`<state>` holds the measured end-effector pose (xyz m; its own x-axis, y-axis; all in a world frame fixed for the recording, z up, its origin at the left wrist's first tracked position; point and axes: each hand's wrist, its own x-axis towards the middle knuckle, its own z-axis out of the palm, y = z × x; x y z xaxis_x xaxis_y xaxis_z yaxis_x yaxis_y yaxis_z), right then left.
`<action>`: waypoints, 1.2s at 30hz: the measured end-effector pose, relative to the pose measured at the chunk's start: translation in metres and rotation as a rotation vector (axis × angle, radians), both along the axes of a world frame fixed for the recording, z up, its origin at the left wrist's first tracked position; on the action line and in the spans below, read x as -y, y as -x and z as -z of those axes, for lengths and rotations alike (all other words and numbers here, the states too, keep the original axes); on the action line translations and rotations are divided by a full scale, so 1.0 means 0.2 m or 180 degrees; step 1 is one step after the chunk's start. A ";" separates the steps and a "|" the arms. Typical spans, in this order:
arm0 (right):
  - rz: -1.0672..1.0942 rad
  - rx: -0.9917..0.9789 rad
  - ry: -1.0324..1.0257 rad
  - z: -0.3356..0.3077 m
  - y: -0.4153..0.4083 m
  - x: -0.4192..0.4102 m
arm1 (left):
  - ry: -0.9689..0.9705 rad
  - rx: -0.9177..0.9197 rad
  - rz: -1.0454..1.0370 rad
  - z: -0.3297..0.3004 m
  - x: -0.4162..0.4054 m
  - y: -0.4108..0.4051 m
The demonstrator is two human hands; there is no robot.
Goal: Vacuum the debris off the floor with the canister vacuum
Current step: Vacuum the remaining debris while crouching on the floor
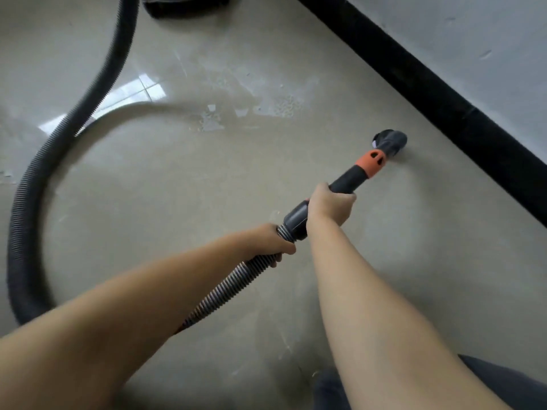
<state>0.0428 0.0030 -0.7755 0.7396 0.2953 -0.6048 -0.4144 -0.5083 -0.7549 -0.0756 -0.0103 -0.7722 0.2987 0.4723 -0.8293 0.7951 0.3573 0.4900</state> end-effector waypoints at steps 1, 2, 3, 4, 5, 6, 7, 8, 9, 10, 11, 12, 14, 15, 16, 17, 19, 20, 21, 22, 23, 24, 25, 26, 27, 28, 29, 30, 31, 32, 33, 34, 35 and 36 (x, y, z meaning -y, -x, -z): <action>-0.0307 -0.0050 0.0010 -0.02 0.05 -0.03 | 0.0094 -0.0038 -0.0066 -0.02 -0.01 0.04; -0.0651 -0.0105 0.0003 -0.03 0.10 -0.09 | 0.0157 -0.0066 -0.0177 -0.06 -0.03 0.09; -0.1010 -0.0166 0.0024 -0.05 0.17 -0.14 | 0.0218 -0.0076 -0.0328 -0.08 -0.04 0.14; -0.1354 -0.0209 0.0033 -0.06 0.22 -0.19 | 0.0276 -0.0066 -0.0504 -0.10 -0.03 0.19; -0.1680 -0.0262 0.0022 -0.07 0.29 -0.25 | 0.0317 -0.0052 -0.0712 -0.12 -0.04 0.24; -0.1960 -0.0293 -0.0026 -0.07 0.36 -0.30 | 0.0351 -0.0020 -0.0916 -0.14 -0.04 0.29; -0.2213 -0.0334 -0.0078 -0.07 0.42 -0.35 | 0.0379 0.0039 -0.1087 -0.14 -0.04 0.33; -0.2420 -0.0403 -0.0142 -0.08 0.48 -0.39 | 0.0419 0.0108 -0.1219 -0.15 -0.05 0.37; -0.2579 -0.0485 -0.0184 -0.07 0.53 -0.43 | 0.0444 0.0186 -0.1287 -0.15 -0.07 0.41; -0.2645 -0.0526 -0.0245 -0.07 0.55 -0.45 | 0.0463 0.0250 -0.1318 -0.15 -0.08 0.43; -0.2595 -0.0501 -0.0253 -0.07 0.56 -0.46 | 0.0479 0.0311 -0.1273 -0.13 -0.11 0.45; -0.2403 -0.0423 -0.0259 -0.05 0.54 -0.47 | 0.0504 0.0345 -0.1182 -0.12 -0.13 0.45; -0.1725 -0.0184 -0.0174 -0.03 0.44 -0.43 | 0.0535 0.0415 -0.0887 -0.08 -0.18 0.41; -0.1310 -0.0111 -0.0141 -0.02 0.37 -0.41 | 0.0524 0.0452 -0.0733 -0.05 -0.22 0.37; -0.0896 -0.0037 -0.0130 0.00 0.30 -0.39 | 0.0494 0.0480 -0.0573 -0.03 -0.25 0.31; -0.0519 0.0035 -0.0108 0.01 0.25 -0.38 | 0.0448 0.0507 -0.0436 -0.01 -0.30 0.28; -0.0181 0.0152 -0.0013 0.02 0.16 -0.40 | 0.0405 0.0567 -0.0375 0.04 -0.36 0.21; -0.0182 0.0204 -0.0008 0.02 0.15 -0.42 | 0.0448 0.0627 -0.0452 0.05 -0.36 0.19; -0.0239 0.0233 -0.0036 0.03 0.17 -0.45 | 0.0520 0.0685 -0.0552 0.06 -0.37 0.20; -0.0401 0.0235 -0.0069 0.02 0.21 -0.47 | 0.0574 0.0717 -0.0687 0.07 -0.35 0.23; -0.0613 0.0219 -0.0083 0.02 0.28 -0.50 | 0.0651 0.0718 -0.0803 0.09 -0.35 0.28; -0.0889 0.0182 -0.0081 0.00 0.37 -0.52 | 0.0751 0.0695 -0.0928 0.09 -0.33 0.34; -0.1220 0.0109 -0.0071 -0.02 0.46 -0.53 | 0.0856 0.0667 -0.1077 0.09 -0.32 0.40; -0.1567 0.0047 -0.0043 -0.04 0.54 -0.54 | 0.0968 0.0649 -0.1207 0.08 -0.30 0.46; -0.1874 -0.0009 0.0016 -0.07 0.62 -0.56 | 0.1093 0.0650 -0.1278 0.05 -0.31 0.52; -0.2074 -0.0037 0.0071 -0.09 0.67 -0.57 | 0.1188 0.0646 -0.1264 0.03 -0.31 0.57; -0.2117 -0.0035 0.0128 -0.11 0.71 -0.59 | 0.1264 0.0632 -0.1149 0.01 -0.34 0.61; -0.1989 -0.0023 0.0156 -0.14 0.72 -0.61 | 0.1311 0.0623 -0.0971 -0.01 -0.39 0.63; -0.1719 -0.0020 0.0170 -0.15 0.69 -0.61 | 0.1345 0.0637 -0.0783 -0.03 -0.43 0.64; -0.1335 0.0010 0.0189 -0.16 0.66 -0.61 | 0.1375 0.0675 -0.0601 -0.05 -0.49 0.63; -0.0902 0.0064 0.0248 -0.17 0.62 -0.63 | 0.1361 0.0729 -0.0435 -0.06 -0.56 0.62; -0.0451 0.0089 0.0318 -0.18 0.56 -0.63 | 0.1279 0.0770 -0.0269 -0.08 -0.63 0.59; -0.0021 0.0075 0.0357 -0.19 0.50 -0.63 | 0.1175 0.0803 -0.0119 -0.09 -0.68 0.56; 0.0327 0.0032 0.0327 -0.20 0.45 -0.64 | 0.1079 0.0825 -0.0019 -0.11 -0.72 0.52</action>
<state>-0.0471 0.1302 -0.7359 0.7690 0.1545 -0.6203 -0.4610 -0.5383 -0.7055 -0.1802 0.1328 -0.7504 0.5159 0.1882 -0.8358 0.6586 0.5367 0.5274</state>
